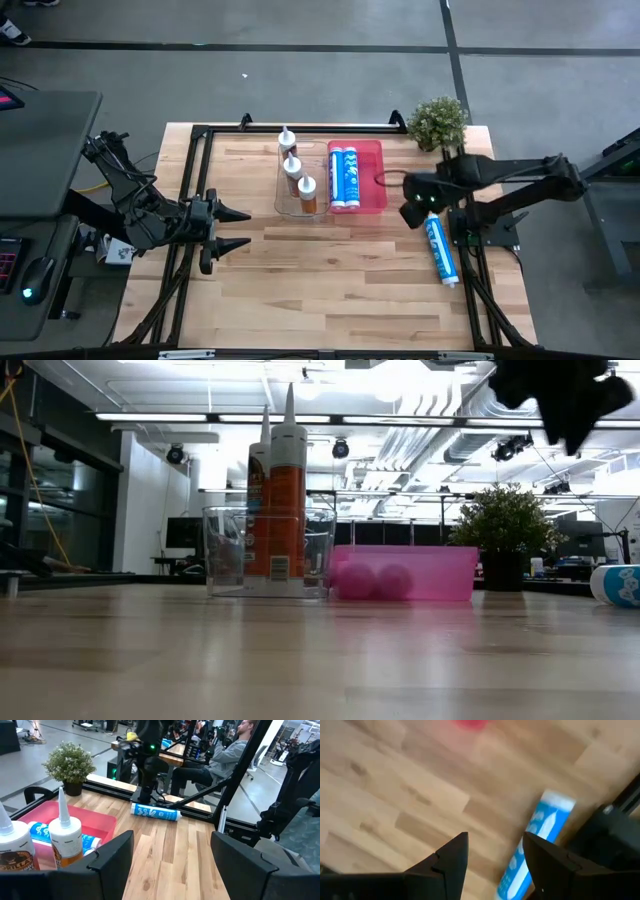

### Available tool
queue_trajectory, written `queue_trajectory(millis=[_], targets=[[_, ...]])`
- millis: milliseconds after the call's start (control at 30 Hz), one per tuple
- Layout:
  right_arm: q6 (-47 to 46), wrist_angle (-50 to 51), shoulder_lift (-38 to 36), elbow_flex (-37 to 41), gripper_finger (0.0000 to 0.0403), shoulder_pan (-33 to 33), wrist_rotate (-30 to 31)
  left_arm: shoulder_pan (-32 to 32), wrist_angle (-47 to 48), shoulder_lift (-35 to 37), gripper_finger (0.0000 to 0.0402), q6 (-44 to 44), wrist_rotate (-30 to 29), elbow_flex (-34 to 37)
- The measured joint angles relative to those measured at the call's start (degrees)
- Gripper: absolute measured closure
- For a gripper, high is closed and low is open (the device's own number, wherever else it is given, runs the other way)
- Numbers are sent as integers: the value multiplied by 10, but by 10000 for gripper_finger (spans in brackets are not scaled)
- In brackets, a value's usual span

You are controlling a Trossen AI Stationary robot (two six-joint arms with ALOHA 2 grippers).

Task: Pick & place silicon tubes, Sealant and Lysol wipes
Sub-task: Put the blue sealant into the red bin

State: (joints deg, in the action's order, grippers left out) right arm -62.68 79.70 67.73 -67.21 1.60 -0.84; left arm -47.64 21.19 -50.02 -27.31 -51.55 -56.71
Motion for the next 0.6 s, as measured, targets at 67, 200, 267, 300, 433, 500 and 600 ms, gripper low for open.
queue_trajectory(millis=[67, 200, 267, 300, 433, 500, 600], targets=[[-27, -7, -11, 20, 219, 22, -12, 0, 0, 0, 143, 0, 0, 0], [-74, -16, -15, 53, 219, 64, -35, 0, 0, 0, 143, 0, 0, 0], [-97, -17, -15, 65, 219, 86, -45, 0, 0, 0, 143, 0, 0, 0], [-108, -19, -15, 71, 219, 96, -49, 0, 0, 0, 143, 0, 0, 0], [-148, -24, -15, 88, 219, 132, -59, 0, 0, 0, 143, 0, 0, 0], [-170, -26, -15, 96, 219, 151, -62, 0, 0, 0, 143, 0, 0, 0], [-203, -38, -15, 108, 219, 182, -65, 0, 0, 0, 143, 0, 0, 0]])
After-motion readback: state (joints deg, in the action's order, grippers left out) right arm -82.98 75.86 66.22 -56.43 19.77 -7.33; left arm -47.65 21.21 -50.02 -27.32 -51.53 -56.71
